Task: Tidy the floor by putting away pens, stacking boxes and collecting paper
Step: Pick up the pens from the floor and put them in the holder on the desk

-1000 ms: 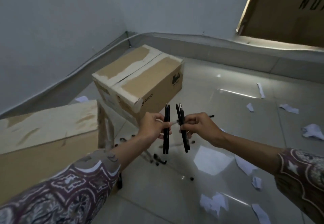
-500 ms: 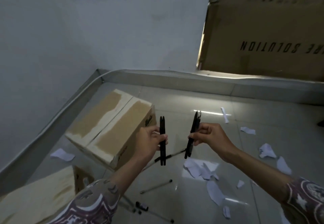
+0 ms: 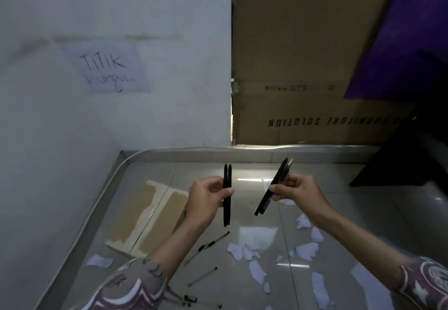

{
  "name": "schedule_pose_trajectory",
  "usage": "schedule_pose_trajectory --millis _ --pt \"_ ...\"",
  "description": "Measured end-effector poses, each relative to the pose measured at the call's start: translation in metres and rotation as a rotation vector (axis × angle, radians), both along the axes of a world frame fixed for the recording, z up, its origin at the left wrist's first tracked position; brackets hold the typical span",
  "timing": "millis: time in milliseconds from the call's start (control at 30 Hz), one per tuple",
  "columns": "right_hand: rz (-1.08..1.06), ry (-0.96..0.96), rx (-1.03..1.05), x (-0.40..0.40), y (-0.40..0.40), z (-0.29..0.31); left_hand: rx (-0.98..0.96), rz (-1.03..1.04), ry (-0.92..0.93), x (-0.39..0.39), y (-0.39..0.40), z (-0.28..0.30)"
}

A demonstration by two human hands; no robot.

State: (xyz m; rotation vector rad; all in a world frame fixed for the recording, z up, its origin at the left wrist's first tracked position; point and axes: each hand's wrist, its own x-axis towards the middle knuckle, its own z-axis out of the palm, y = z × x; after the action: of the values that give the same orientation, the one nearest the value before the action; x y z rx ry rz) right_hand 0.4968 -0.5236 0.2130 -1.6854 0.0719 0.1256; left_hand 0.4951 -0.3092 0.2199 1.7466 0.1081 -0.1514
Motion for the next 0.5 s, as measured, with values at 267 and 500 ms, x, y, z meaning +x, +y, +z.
schedule_pose_trajectory --millis 267,500 --pt "-0.18 -0.037 0.082 -0.047 -0.043 0.149 -0.016 -0.061 -0.035 -0.024 -0.028 0.151" --pt "-0.341 -0.084 0.098 -0.089 -0.064 0.245 0.078 -0.136 -0.176 -0.039 -0.046 0.257"
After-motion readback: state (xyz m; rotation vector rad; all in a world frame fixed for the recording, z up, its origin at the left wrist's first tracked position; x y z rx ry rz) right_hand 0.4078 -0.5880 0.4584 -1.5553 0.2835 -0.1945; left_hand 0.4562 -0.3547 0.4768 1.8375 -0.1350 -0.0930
